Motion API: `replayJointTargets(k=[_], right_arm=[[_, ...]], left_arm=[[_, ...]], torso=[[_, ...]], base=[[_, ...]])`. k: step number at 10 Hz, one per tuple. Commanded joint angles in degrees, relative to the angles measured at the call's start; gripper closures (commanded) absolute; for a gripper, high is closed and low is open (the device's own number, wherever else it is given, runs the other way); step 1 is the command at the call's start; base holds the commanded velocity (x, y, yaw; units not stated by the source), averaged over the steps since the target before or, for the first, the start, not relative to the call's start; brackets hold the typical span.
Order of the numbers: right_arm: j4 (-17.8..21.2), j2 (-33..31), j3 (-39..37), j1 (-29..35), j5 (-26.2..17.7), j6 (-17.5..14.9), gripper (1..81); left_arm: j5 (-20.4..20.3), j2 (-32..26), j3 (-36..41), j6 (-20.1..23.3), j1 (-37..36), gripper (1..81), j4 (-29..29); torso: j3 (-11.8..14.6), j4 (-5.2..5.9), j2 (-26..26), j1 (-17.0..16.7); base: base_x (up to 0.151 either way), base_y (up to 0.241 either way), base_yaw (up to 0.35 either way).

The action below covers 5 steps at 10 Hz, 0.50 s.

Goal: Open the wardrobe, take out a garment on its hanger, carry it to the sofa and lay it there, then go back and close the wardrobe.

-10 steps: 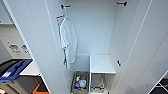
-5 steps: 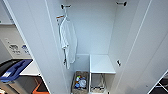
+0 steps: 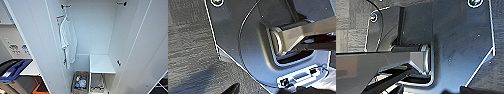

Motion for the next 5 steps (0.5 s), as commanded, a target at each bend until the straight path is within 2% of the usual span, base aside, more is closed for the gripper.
replayJointTargets(k=[1, 2, 3, 5], right_arm=[[0.0, 0.4, 0.8, 1.3, -2.3, -0.3, 1.0], [-0.3, 0.0, 1.3, 1.2, -2.2, -0.3, 1.0], [-0.7, -0.1, 1.6, 1.6, -2.9, -0.4, 1.0], [-0.9, -0.4, 1.9, 1.4, -3.2, -0.5, 1.0]], left_arm=[[2.7, 1.0, 0.1, 36.7, -1.4, 1.0, -36.0], [2.7, 1.0, 0.4, 40.6, -1.5, 1.0, -43.5], [2.3, 0.5, 0.4, 40.6, -1.5, 1.0, -45.8], [2.1, 0.0, 0.4, 41.4, -3.1, 1.0, -45.0]], torso=[[0.0, 0.0, 0.0, 0.0], [0.0, 0.0, 0.0, 0.0], [0.0, 0.0, 0.0, 0.0], [0.0, 0.0, 0.0, 0.0]], base=[[0.0, 0.0, 0.0], [0.0, 0.0, 0.0], [0.0, 0.0, 0.0], [0.0, 0.0, 0.0]])
